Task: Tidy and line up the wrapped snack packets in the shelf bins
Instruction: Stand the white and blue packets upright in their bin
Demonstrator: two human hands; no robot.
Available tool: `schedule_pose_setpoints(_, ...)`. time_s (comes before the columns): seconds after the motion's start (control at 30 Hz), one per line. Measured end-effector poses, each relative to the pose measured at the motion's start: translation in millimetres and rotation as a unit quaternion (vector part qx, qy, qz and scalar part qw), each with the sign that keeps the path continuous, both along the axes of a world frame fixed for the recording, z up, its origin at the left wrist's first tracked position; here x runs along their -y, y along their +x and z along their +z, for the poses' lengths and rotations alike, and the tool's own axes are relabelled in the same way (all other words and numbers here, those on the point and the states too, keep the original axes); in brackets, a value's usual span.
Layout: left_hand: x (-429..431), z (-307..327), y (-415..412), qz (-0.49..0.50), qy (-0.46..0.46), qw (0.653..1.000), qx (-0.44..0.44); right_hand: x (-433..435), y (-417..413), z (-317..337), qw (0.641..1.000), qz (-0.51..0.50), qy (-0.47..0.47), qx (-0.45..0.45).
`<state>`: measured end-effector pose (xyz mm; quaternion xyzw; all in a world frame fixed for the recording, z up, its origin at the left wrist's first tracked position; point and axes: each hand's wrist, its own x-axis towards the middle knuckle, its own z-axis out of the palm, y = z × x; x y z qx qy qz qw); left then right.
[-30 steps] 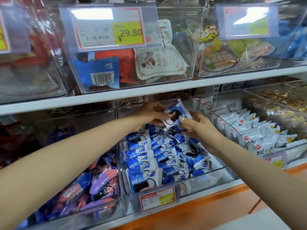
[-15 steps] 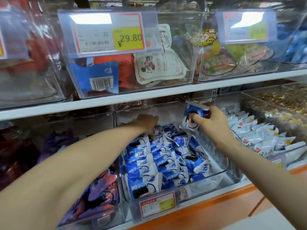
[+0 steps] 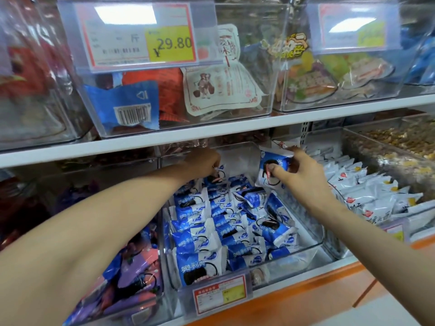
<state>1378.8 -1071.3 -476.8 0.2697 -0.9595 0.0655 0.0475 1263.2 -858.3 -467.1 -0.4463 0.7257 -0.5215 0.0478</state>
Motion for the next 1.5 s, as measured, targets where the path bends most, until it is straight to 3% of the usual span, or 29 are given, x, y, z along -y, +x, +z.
schedule_pose_setpoints(0.07,0,1,2,-0.002,0.015,1.000,-0.024,0,0,0,1.000,0.006,-0.006,0.006)
schedule_pose_setpoints(0.27,-19,2,1,-0.022,-0.097,0.994,0.050,1,1,-1,0.999,0.021,-0.025,0.024)
schedule_pose_setpoints(0.47,-22,6,2,-0.015,-0.155,0.986,0.060,-2,2,0,0.998,0.050,-0.039,0.011)
schedule_pose_setpoints(0.77,-33,24,52,0.058,-0.074,0.993,-0.068,27,5,10,0.991,0.122,0.029,0.048)
schedule_pose_setpoints(1.1,-54,26,94,0.072,-0.120,0.987,-0.080,126,14,-27,0.954,0.177,0.215,-0.113)
schedule_pose_setpoints(1.33,-52,11,97,0.115,-0.103,0.981,-0.117,133,5,-46,0.966,0.111,0.210,-0.097)
schedule_pose_setpoints(1.5,-54,10,94,0.121,-0.095,0.982,-0.105,136,4,-48,0.977,0.073,0.197,-0.033)
